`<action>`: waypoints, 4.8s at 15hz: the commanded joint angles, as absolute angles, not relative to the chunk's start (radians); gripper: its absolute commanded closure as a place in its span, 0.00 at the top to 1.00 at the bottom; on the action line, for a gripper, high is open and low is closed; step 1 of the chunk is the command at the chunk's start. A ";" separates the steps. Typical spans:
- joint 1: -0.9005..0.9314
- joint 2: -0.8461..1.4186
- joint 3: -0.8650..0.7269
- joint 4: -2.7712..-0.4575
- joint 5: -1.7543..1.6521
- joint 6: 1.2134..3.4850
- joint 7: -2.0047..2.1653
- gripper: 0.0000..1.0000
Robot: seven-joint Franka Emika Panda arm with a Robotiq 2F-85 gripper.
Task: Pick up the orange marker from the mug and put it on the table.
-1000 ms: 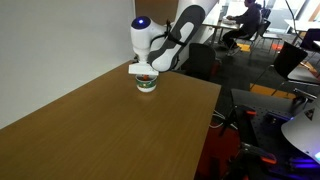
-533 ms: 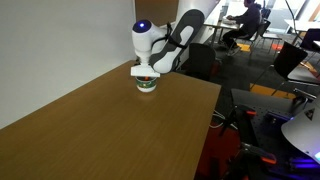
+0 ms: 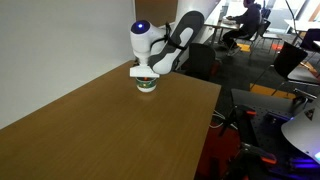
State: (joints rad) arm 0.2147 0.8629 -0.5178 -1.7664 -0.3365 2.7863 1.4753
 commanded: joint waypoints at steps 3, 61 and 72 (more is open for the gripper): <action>0.323 0.789 -0.604 -1.863 -0.354 2.850 1.491 0.05; 0.150 0.666 0.116 -1.931 -0.181 2.441 -0.209 0.68; 0.154 0.545 0.094 -2.004 -0.173 2.478 -0.130 1.00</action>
